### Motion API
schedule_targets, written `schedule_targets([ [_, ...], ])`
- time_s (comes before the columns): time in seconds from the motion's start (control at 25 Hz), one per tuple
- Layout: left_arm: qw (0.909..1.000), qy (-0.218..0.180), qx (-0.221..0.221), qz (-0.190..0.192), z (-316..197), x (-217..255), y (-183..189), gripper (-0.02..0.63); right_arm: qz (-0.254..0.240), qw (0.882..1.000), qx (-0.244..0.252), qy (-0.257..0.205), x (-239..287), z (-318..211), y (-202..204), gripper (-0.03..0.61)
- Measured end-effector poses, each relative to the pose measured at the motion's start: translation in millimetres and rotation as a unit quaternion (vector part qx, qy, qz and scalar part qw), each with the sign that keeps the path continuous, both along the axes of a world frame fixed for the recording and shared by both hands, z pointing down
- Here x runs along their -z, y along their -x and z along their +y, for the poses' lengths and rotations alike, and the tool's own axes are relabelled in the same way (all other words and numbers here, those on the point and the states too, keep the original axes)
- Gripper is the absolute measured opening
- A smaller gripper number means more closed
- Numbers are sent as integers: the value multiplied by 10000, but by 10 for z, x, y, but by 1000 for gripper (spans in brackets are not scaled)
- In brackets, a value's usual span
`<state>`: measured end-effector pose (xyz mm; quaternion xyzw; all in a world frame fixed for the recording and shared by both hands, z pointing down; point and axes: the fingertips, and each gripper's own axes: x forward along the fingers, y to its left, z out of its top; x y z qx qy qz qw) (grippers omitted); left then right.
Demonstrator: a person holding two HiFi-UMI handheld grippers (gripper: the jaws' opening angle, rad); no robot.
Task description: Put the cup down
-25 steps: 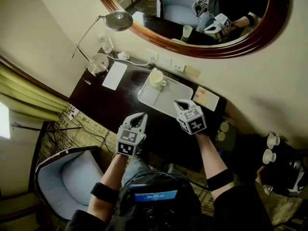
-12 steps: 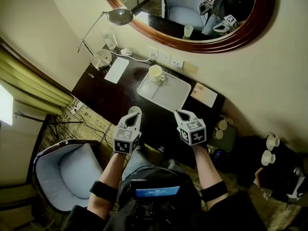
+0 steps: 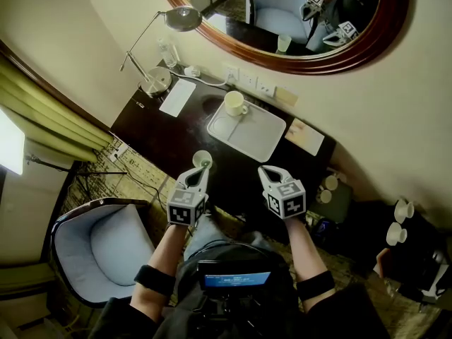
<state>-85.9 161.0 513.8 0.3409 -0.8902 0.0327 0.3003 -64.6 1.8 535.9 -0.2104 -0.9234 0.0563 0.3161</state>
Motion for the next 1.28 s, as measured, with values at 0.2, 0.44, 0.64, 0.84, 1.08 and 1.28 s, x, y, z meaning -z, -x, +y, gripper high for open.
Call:
schedule_targets([
  [0.2, 9999, 71, 22, 73, -10, -61, 14, 3, 62, 10000, 33, 55, -44, 1, -9, 3],
  [0.44, 9963, 560, -497, 410, -110, -291, -1, 248, 208, 9997, 103, 72, -237, 20, -58, 3],
  [0.64, 9829, 1171, -1280, 613, -164, -546, -6, 428, 341, 9993, 123, 82, -377, 138, -96, 3],
  [0.84, 9630, 1765, -1888, 762, -93, -877, 152, 479, 591, 9981, 117, 142, -447, 309, -121, 3],
  [1.08, 9377, 2404, -2293, 1018, 75, -1397, 483, 522, 921, 9954, -97, 230, -715, 369, -100, 3],
  [1.28, 9237, 2584, -2563, 1195, 115, -1723, 628, 526, 1103, 9936, -92, 215, -889, 469, 4, 3],
])
